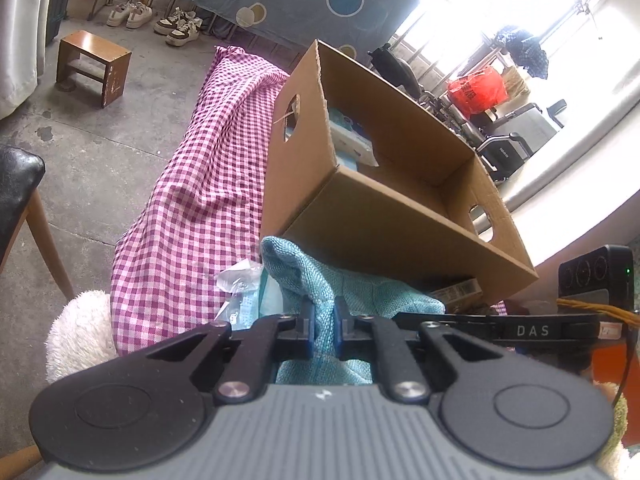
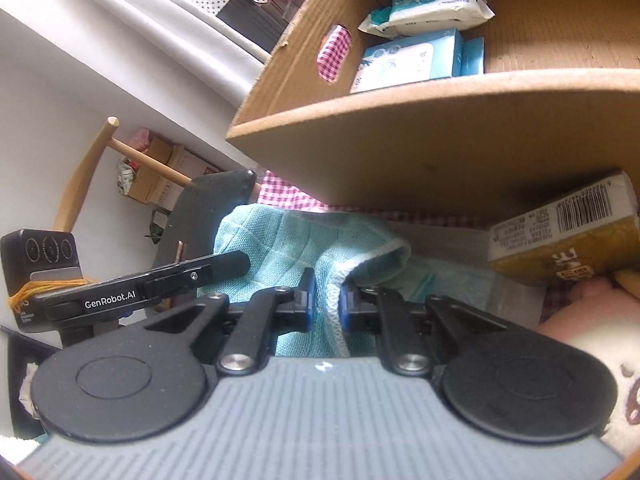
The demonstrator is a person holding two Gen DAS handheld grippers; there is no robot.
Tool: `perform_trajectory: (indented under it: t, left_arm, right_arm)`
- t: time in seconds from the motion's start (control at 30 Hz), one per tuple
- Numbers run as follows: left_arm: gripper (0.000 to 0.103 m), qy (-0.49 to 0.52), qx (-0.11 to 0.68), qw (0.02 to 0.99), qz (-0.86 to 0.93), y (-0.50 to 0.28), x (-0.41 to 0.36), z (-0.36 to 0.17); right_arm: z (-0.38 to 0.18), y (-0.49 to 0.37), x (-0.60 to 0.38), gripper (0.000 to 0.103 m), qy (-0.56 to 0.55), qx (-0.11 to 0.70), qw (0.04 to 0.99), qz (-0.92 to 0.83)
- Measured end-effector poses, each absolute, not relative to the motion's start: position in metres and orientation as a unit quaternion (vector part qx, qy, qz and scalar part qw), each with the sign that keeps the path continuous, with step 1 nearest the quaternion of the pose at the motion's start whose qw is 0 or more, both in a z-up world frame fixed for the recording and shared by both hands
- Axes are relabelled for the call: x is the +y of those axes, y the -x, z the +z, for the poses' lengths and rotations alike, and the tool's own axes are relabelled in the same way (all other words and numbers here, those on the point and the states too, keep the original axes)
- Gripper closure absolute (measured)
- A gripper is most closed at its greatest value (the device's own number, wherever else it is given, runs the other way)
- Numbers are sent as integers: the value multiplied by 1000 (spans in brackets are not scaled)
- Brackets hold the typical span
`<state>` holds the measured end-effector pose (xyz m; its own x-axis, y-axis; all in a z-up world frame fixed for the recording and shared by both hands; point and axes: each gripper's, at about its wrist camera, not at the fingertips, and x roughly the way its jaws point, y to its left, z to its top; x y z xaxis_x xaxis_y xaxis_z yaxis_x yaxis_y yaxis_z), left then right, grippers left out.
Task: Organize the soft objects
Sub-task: 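Grasp the teal towel with the right tool, then carry the towel into the box and release it onto the band-aid box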
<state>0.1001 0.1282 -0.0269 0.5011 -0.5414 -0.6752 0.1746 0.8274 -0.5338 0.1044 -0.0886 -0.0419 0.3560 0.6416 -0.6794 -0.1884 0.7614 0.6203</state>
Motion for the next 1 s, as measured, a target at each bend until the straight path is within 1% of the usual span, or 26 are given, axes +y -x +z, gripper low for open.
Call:
perform_trajectory:
  t: [0.13, 0.27, 0.37, 0.5, 0.6, 0.7, 0.83, 1.0]
  left_arm:
    - [94, 215, 413, 854, -234, -101, 131, 13]
    - [94, 194, 360, 875, -259, -121, 118, 60]
    - [94, 175, 332, 888, -267, -148, 101, 86]
    - [94, 149, 310, 898, -273, -189, 76, 100]
    - [93, 121, 307, 905, -269, -221, 52, 95]
    - [93, 86, 320, 909, -252, -244, 32, 77]
    - [93, 54, 358, 901, -238, -255, 20, 45]
    - [92, 31, 405, 884, -232, -253, 28, 15]
  right_arm:
    - [-1, -99, -91, 93, -223, 457, 811, 290]
    - [42, -113, -99, 93, -213, 407, 832, 310]
    - [68, -141, -110, 93, -206, 383, 845, 311]
    - [82, -188, -127, 93, -204, 379, 851, 301]
    - [79, -224, -137, 93, -190, 388, 858, 278]
    - [65, -254, -145, 93, -181, 403, 858, 261]
    - [25, -283, -149, 93, -186, 454, 835, 251]
    - [-20, -280, -138, 93, -166, 533, 791, 251]
